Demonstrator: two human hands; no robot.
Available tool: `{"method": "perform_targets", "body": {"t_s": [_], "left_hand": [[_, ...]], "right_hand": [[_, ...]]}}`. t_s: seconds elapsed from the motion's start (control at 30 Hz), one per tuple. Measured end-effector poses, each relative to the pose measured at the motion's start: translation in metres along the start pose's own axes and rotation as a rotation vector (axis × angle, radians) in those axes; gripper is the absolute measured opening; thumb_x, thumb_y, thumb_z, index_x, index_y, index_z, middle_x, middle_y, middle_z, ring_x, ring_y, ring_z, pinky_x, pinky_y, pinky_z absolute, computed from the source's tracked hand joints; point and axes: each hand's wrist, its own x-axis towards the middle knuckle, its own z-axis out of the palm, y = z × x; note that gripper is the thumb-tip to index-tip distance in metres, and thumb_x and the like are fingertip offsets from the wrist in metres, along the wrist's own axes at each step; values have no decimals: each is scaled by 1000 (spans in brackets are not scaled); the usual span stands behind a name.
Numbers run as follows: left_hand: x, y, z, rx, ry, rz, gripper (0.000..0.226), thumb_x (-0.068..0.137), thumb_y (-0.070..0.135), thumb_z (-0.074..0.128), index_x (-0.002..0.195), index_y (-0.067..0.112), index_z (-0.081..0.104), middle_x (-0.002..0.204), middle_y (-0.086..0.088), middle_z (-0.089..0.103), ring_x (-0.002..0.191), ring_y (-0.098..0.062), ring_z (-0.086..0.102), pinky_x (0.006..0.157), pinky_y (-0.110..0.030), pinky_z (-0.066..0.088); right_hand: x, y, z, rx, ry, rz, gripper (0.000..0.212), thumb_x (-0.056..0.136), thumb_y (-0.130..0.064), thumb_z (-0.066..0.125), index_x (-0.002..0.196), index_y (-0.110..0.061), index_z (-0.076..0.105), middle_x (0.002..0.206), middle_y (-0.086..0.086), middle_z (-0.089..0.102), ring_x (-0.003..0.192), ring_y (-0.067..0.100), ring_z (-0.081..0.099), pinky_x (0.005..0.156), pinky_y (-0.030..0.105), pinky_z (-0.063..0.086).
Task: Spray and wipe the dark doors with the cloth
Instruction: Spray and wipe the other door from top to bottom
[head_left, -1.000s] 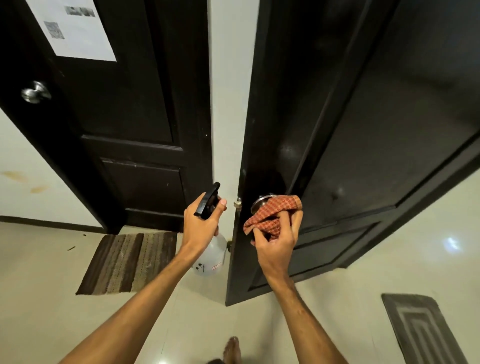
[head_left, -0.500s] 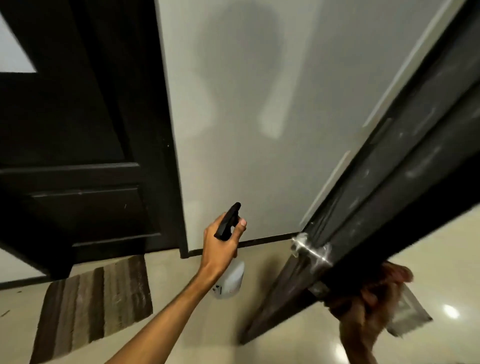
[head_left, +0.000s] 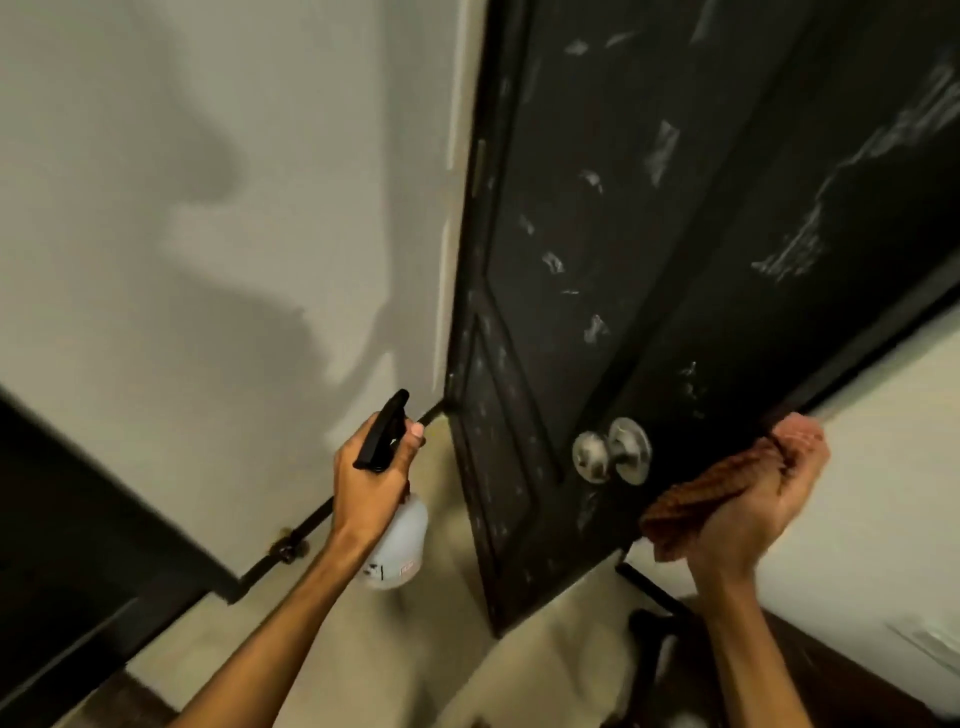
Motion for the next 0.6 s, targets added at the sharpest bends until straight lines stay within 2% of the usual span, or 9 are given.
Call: {"method": "perform_targets", "body": {"t_s": [0.1, 0.17, 0.27, 0.33, 0.4, 0.5, 0.6], "left_hand": [[4, 3, 35, -16, -98, -8, 35, 97, 29, 68, 96, 64, 62, 88, 8, 69, 46, -14, 57, 48, -35, 53], [9, 7, 53, -27, -133, -11, 31, 98, 26, 68, 104, 55, 61, 89, 10, 69, 44, -13, 56, 47, -30, 52], [19, 13, 78, -41, -195, -39, 27, 98, 24, 67, 106, 49, 61, 87, 2, 70, 43, -13, 56, 47, -27, 51], [19, 12, 94, -54, -246, -56, 26, 97, 29, 68, 102, 54, 63, 85, -9, 70, 42, -14, 54, 46, -31, 51], [17, 10, 108, -91, -291, -73, 25, 93, 35, 68, 94, 60, 66, 84, -12, 70, 44, -18, 54, 46, -35, 51], [23, 12, 125, -135, -365, -82, 23, 87, 42, 68, 91, 65, 66, 89, -15, 70, 46, -20, 53, 46, -37, 51], [47, 11, 139, -130, -415, -82, 32, 88, 40, 68, 110, 62, 61, 96, -5, 72, 48, -14, 53, 48, -29, 51]], "right_hand": [[30, 6, -23, 24, 8, -11, 22, 99, -9, 32, 109, -20, 48, 95, -13, 49, 89, 12, 48, 83, 31, 41], [35, 10, -37, 34, 33, -20, 20, 99, -9, 32, 111, -15, 47, 93, -15, 50, 87, 4, 49, 80, 24, 42], [52, 12, -44, -13, 74, 13, 22, 98, -11, 34, 116, -13, 46, 96, -10, 50, 89, 9, 50, 80, 28, 42], [54, 17, -50, -13, 110, 43, 22, 98, -12, 34, 114, -16, 47, 96, -10, 51, 89, 9, 50, 80, 27, 43], [54, 18, -54, -41, 200, 59, 23, 98, -13, 34, 114, -22, 49, 99, -9, 52, 91, 8, 52, 82, 25, 45], [55, 19, -60, -50, 335, 58, 29, 98, -6, 34, 119, -18, 50, 102, -9, 54, 93, 5, 54, 86, 25, 46], [58, 20, -63, -89, 446, 70, 30, 99, -1, 34, 121, -14, 50, 103, -12, 56, 94, 1, 56, 90, 25, 47]]}}
